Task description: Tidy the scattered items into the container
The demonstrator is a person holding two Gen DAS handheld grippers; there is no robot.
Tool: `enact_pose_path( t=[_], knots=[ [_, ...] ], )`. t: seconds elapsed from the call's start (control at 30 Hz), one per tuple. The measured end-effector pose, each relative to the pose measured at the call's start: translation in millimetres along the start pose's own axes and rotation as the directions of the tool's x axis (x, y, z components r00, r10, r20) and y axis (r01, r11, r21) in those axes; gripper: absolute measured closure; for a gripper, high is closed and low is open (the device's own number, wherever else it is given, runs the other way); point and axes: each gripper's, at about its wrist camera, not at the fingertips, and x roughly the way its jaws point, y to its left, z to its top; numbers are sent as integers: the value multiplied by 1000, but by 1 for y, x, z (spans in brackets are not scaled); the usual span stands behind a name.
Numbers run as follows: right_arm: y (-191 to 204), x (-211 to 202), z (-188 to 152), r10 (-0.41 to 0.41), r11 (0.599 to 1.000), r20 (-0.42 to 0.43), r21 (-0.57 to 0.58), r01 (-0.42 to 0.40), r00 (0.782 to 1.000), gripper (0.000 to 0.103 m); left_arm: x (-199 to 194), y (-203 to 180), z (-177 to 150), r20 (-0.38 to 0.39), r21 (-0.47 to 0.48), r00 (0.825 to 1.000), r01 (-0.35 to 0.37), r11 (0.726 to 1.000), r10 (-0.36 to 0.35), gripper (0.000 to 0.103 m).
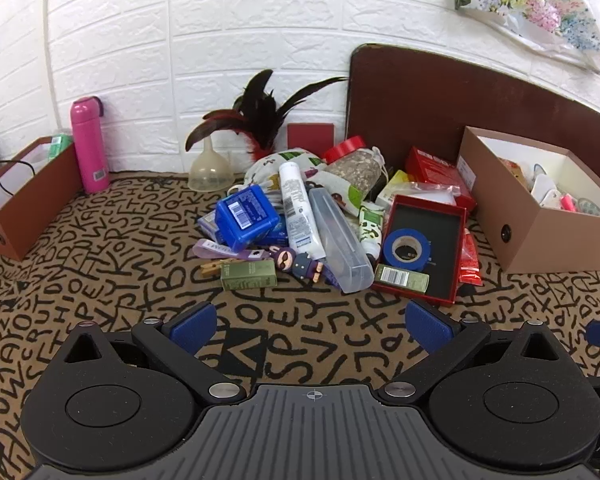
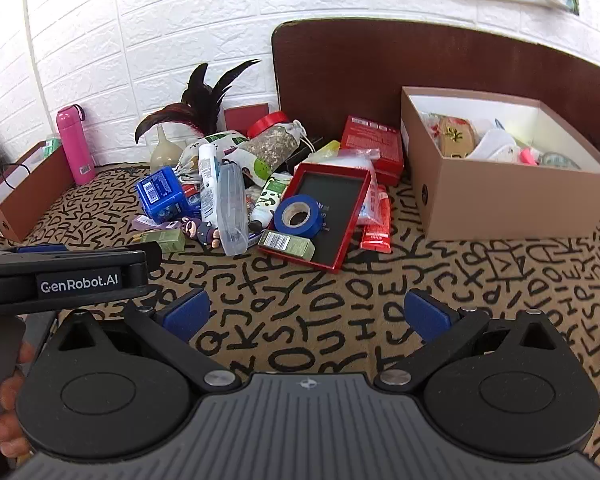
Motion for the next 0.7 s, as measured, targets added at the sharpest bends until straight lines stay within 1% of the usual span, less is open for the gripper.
enact_pose_path(
  t=[0.17, 0.3, 0.4, 0.5, 0.63, 0.7],
  knots=[
    [-1, -9, 1, 20, 998, -40, 54, -18, 999, 0, -13, 2, 3, 13, -23, 1000, 11, 1000, -10, 0],
    [2, -24, -1, 28, 999, -16, 46, -27, 999, 0, -28, 3, 4, 22, -22, 1000, -11, 1000, 11, 0],
    [6, -36, -1, 38, 999, 6, 32, -38, 999, 0, -41, 2, 5, 56, -5, 998, -27, 1000, 27, 0],
    [9, -45, 1, 59, 998, 25, 26, -60, 998, 0, -51, 2, 11, 83, 13, 996, -22, 1000, 21, 0],
    [15, -49, 3, 73, 997, 35, 22, -74, 997, 0, -57, 5, 22, 117, 20, 993, -34, 999, 32, 0],
    [16, -47, 4, 77, 997, 30, 19, -78, 997, 0, -56, 7, 25, 121, 14, 992, -38, 999, 36, 0]
  ],
)
